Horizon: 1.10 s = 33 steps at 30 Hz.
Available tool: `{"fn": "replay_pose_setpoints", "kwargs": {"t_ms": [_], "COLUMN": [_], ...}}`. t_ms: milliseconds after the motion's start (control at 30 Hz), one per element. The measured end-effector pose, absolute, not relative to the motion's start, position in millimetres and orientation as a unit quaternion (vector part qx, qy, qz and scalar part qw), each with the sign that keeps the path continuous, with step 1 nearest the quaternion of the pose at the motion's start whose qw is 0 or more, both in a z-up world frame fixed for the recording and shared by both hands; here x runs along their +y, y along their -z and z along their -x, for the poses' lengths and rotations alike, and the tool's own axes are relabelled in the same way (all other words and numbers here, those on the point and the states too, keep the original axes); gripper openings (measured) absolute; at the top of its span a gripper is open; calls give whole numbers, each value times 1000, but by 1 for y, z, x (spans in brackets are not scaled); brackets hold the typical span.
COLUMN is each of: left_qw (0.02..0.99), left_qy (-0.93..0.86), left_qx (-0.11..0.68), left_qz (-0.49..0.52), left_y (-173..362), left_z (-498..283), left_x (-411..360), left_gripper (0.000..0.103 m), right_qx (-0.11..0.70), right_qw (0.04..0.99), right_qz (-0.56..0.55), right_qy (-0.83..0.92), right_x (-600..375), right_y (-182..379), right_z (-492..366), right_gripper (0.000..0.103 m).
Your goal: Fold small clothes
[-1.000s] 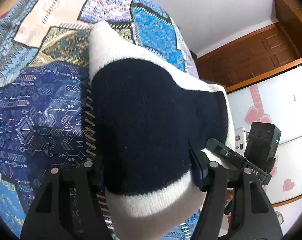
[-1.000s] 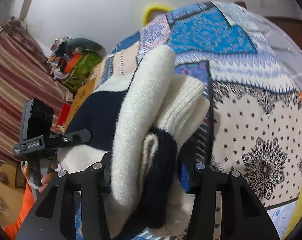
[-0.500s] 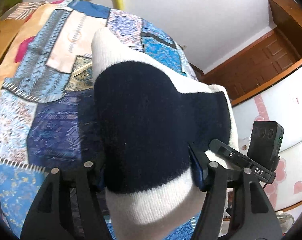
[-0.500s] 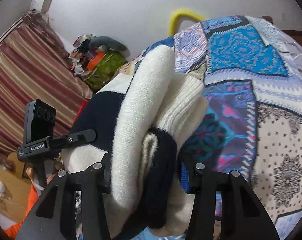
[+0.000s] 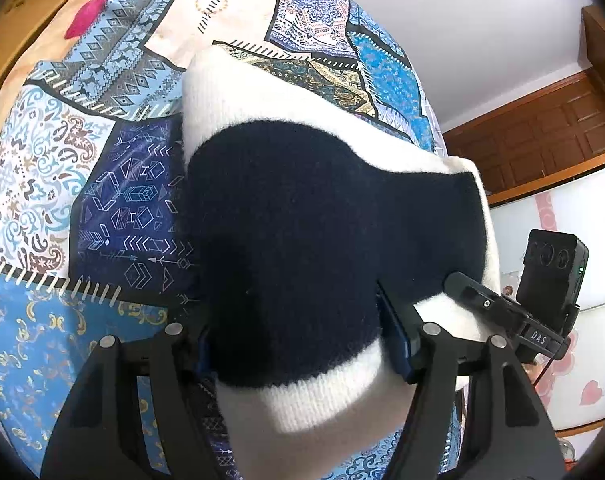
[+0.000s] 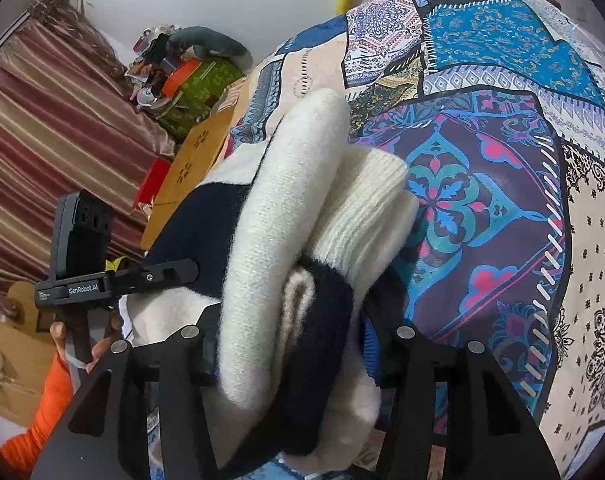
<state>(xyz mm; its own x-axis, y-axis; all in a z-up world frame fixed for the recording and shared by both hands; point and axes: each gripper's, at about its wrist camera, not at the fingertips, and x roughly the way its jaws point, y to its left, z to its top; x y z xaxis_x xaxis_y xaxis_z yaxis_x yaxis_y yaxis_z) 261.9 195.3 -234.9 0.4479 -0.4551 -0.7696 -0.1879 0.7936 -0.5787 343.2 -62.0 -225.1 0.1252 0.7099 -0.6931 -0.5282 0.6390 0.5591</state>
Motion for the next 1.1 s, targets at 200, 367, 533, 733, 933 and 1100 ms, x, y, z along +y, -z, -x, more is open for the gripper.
{"fn": "replay_pose_setpoints", "kwargs": {"t_ms": [200,367,533,733,933,1100], "left_qw": [799,819,851,895,942,973], "left_qy": [71,44,3,-15,-19,-24], "left_qx": [517,512,486,421,317,219], "left_qz": [298,257,200,148,109,76], "left_y": [231,216,188,133,64,12], "left_z": [-253,-243,-227,-195,-155,-106], "left_x": [194,192,186,168,140,110], "left_gripper": [71,71,70,70,70,70], "right_qx": [513,505,463,392,293,211], "right_qw": [751,763,798,835,870,888], "right_qz": [-93,-91,-64,-58,-62,-74], "right_qy": [-404,-394,-380,-381,-392,-402], "right_x": [-74,-90,-106,-125,-130,-136], "right_y": [230,220,188,134,70,29], "right_z": [-336,-325,-306,-276,-233,-189], "right_gripper": [60,61,61,61,61,61]}}
